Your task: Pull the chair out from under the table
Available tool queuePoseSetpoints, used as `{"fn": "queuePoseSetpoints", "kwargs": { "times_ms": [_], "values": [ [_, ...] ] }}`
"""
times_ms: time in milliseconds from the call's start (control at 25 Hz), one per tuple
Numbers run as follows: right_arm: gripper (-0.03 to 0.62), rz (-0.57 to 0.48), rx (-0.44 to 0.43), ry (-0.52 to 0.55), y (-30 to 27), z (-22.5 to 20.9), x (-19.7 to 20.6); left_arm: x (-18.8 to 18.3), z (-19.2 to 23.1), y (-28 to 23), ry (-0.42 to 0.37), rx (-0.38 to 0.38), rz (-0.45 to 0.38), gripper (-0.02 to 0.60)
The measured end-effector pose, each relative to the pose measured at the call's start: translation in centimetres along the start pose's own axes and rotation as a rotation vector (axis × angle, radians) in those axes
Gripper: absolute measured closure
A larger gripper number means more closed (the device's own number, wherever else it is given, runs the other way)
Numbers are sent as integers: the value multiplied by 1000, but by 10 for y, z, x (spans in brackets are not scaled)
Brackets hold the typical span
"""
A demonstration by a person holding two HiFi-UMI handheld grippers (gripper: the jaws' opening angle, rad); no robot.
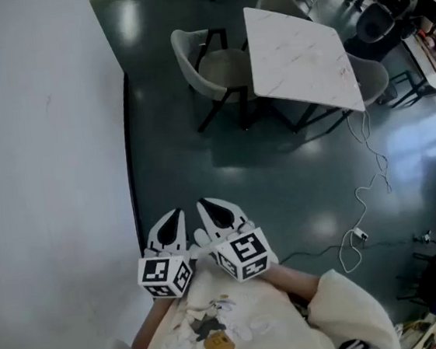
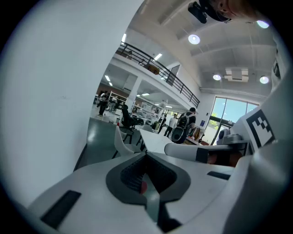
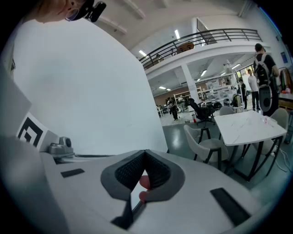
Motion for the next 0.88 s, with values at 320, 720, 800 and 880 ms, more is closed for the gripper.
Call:
{"fn": "queuePoseSetpoints", "kwargs": {
  "times_ms": [320,720,800,880],
  "values": [
    [585,3,2,17,3,-2,-5,-7,-9,-4,-45,27,-6,572],
    [585,13,-55,-19,-9,-16,-1,-3,-4,-31,1,37,49,572],
    [585,25,-49,-41,-19,-32,-2,-4,-1,-49,10,33,60,572],
    [585,34,-44,-63,-34,-55,-3,-5,6,-71,15,19,72,572]
  ]
}}
Point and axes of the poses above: the fingertips, and each gripper's own axes: y backward along the fingers, z to its left, x out of its underside, the point moved 5 cm from there along y, backward along the fingers, and after that the axes turned 5 degrees about -x, right-handed, at the moved point
